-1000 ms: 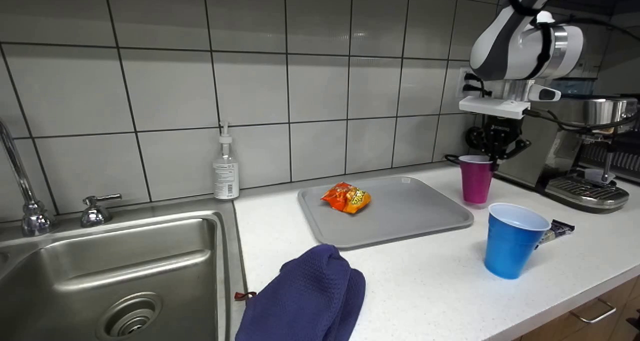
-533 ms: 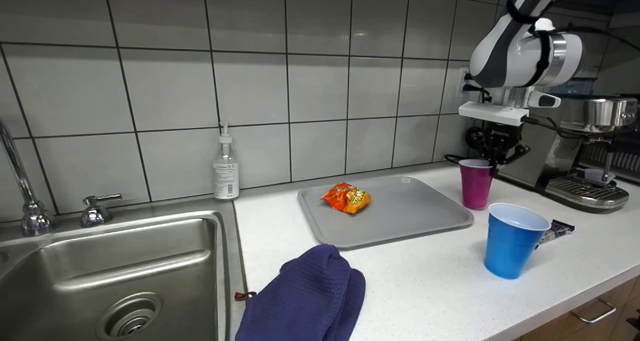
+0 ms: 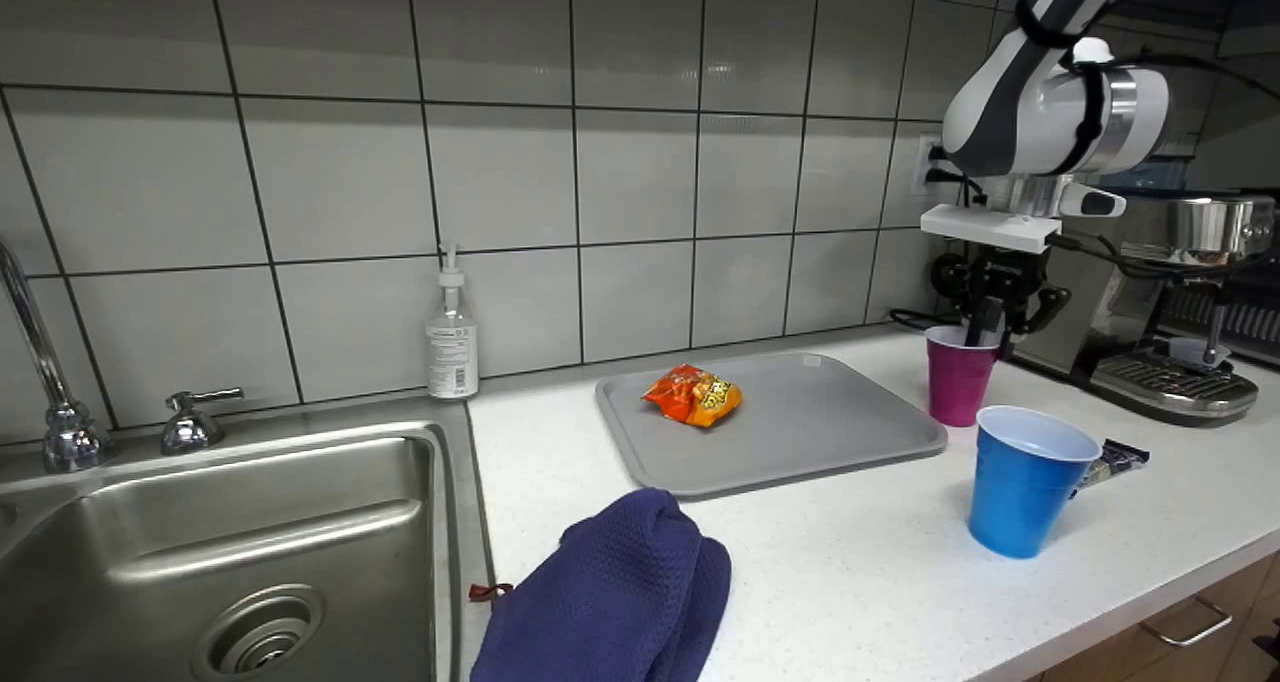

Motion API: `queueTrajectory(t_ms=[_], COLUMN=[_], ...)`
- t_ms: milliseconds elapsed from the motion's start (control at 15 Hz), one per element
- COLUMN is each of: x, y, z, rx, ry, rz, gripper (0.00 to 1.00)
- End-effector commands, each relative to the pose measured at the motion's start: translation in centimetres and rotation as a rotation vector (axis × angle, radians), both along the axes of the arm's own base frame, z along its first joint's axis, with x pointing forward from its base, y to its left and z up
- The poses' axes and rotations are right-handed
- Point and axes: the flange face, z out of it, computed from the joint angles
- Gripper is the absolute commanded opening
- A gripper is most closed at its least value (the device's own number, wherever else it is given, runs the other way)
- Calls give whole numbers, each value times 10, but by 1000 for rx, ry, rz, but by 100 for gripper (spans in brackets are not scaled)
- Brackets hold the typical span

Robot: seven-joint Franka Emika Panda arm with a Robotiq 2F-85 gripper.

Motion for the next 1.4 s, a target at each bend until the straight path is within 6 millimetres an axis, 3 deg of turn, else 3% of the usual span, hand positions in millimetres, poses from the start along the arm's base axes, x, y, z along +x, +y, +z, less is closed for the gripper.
queueTrajectory(t_ms=[0, 267, 667, 1333], x=[-1, 3, 16, 38], y=[7, 22, 65, 151], z=[20, 37, 55, 52], rx=[11, 14, 24, 58], ry=[-29, -55, -89, -91], rz=[-1, 32, 117, 273], gripper=[74, 100, 100, 100])
